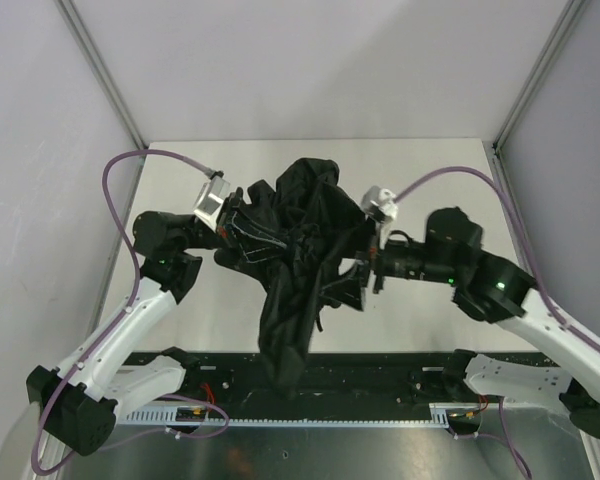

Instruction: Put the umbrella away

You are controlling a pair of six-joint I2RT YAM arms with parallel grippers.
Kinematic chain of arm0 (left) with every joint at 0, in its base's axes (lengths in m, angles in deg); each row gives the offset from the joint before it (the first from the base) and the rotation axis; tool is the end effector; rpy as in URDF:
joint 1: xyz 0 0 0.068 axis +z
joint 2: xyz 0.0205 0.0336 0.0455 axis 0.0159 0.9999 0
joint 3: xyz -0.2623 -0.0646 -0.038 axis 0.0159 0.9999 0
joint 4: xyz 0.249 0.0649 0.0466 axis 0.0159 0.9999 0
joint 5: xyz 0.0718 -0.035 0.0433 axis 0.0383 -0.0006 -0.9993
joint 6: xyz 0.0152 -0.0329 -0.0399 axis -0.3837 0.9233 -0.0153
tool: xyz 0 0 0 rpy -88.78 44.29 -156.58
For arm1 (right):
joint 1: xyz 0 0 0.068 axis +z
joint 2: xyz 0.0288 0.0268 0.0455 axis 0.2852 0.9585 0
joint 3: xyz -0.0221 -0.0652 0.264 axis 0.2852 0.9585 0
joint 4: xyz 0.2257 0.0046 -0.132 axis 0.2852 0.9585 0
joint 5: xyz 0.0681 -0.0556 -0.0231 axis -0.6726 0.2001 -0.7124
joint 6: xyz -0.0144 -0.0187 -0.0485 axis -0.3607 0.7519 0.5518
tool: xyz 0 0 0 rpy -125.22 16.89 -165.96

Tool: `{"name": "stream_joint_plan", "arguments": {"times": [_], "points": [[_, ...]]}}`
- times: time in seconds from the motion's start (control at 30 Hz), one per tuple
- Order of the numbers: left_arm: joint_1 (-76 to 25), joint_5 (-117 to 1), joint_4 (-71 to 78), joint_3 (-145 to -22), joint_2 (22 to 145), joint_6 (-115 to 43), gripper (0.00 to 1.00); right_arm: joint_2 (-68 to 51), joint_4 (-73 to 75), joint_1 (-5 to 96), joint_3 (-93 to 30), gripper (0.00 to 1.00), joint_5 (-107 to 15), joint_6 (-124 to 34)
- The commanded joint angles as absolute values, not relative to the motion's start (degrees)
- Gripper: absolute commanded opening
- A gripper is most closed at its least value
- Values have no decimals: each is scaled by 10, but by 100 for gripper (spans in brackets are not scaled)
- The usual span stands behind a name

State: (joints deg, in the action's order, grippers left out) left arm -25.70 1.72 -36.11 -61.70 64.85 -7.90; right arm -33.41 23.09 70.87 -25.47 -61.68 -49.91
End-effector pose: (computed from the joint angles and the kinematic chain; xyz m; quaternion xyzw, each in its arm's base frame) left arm 0.1604 -0.1172 0.4169 0.4507 0.4360 -0.6186 0.4734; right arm 0.1063 0.1723 0.4320 -0.3940 0.6440 0.4765 0.4505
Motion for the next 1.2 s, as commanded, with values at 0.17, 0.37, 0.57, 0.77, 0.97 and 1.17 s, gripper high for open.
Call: {"name": "stream_joint_plan", "arguments": {"times": [0.17,0.37,0.57,0.77,0.97,1.17], "points": [[-252,-4,-392,-653,637,-77,0,-451,348,686,-270,99,-594,-460],[-256,1,-397,-652,635,-62,0,-421,276,674,-260,100,-654,-446],[-273,1,-401,-657,640,-58,0,-351,151,673,-260,99,-713,-444],[-296,-6,-406,-660,650,-55,0,-285,52,667,-262,100,-785,-462],[-324,-18,-410,-662,658,-55,0,-246,2,679,-263,99,-814,-473],[-341,-45,-421,-659,659,-56,0,-223,-36,690,-263,99,-796,-469]]}}
